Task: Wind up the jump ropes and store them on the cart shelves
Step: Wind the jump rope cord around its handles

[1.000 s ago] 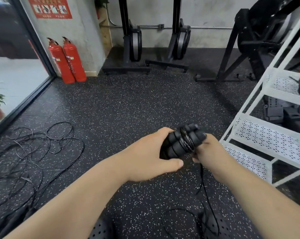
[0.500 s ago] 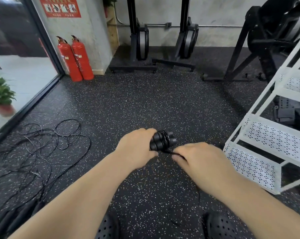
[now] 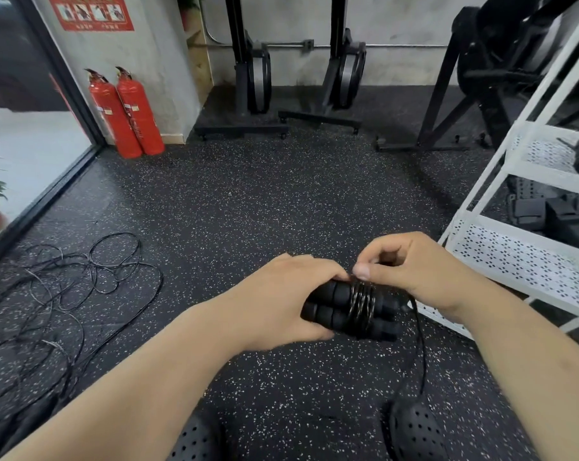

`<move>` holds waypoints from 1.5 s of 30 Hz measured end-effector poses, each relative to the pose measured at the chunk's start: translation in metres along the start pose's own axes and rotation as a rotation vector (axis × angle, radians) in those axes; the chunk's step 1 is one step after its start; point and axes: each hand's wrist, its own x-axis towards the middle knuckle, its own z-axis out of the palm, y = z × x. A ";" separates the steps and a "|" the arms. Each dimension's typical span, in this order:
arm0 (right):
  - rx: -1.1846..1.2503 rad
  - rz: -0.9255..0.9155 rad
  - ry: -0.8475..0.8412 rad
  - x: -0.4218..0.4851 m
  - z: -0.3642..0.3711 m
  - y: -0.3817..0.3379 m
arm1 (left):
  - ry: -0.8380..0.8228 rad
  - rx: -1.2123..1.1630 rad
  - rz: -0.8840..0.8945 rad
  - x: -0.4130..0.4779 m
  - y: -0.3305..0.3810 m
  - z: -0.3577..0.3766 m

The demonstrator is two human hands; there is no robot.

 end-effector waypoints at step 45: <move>0.188 0.144 0.066 0.002 0.025 0.016 | 0.038 -0.485 -0.169 -0.006 -0.004 -0.017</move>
